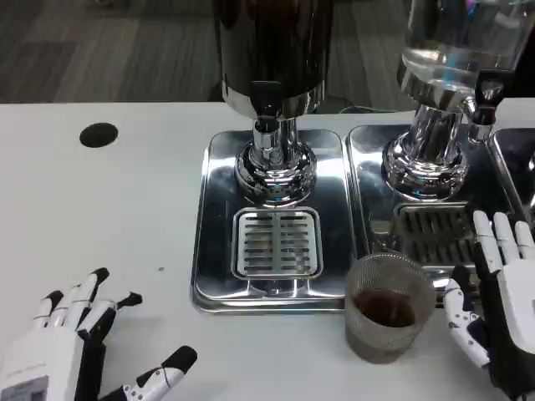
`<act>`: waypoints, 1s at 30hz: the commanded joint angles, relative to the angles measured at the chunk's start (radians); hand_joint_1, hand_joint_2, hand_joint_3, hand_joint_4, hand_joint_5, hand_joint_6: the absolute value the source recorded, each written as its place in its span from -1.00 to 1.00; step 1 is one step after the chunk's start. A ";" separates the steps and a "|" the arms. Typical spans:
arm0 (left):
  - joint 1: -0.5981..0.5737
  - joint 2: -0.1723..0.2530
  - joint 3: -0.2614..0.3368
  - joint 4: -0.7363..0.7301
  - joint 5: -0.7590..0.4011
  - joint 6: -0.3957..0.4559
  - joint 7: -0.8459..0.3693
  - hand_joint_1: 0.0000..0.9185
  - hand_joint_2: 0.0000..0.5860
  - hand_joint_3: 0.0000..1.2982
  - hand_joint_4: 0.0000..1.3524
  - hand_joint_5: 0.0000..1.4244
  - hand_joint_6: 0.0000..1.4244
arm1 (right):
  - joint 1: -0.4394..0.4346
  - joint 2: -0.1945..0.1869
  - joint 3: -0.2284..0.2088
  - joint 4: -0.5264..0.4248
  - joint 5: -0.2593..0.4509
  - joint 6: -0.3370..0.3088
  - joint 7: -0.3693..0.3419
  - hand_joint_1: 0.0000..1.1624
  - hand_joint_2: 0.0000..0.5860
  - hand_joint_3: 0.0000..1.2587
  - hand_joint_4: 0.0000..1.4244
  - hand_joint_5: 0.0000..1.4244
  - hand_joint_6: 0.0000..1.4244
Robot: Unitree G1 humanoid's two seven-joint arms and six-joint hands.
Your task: Grasp the cup under the faucet to collect the drink, then remove the cup.
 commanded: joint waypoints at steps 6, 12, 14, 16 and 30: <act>0.001 0.001 0.007 -0.012 0.001 -0.003 0.008 -1.00 -0.65 -0.42 -1.00 -0.82 -0.89 | -0.015 -0.014 0.017 0.011 -0.008 0.000 -0.032 -1.00 0.90 -0.94 -1.00 -1.00 -1.00; 0.000 -0.003 0.001 -0.011 0.008 0.003 0.006 -1.00 -0.65 -0.42 -1.00 -0.82 -0.89 | -0.014 -0.025 0.011 0.020 0.008 -0.008 -0.041 -1.00 0.92 -0.93 -1.00 -1.00 -1.00; 0.000 -0.005 0.000 -0.009 0.006 0.002 0.007 -1.00 -0.65 -0.42 -1.00 -0.82 -0.89 | -0.015 -0.026 0.011 0.023 0.011 -0.008 -0.043 -1.00 0.92 -0.93 -1.00 -1.00 -1.00; -0.001 -0.006 -0.001 -0.006 0.007 0.002 0.008 -1.00 -0.65 -0.42 -1.00 -0.82 -0.89 | -0.016 -0.028 0.012 0.024 0.012 -0.009 -0.045 -1.00 0.92 -0.93 -1.00 -1.00 -1.00; -0.004 -0.006 0.000 -0.009 0.008 0.005 0.004 -1.00 -0.64 -0.42 -1.00 -0.82 -0.89 | -0.009 -0.027 0.011 0.013 0.021 -0.011 -0.050 -1.00 0.91 -0.92 -1.00 -1.00 -1.00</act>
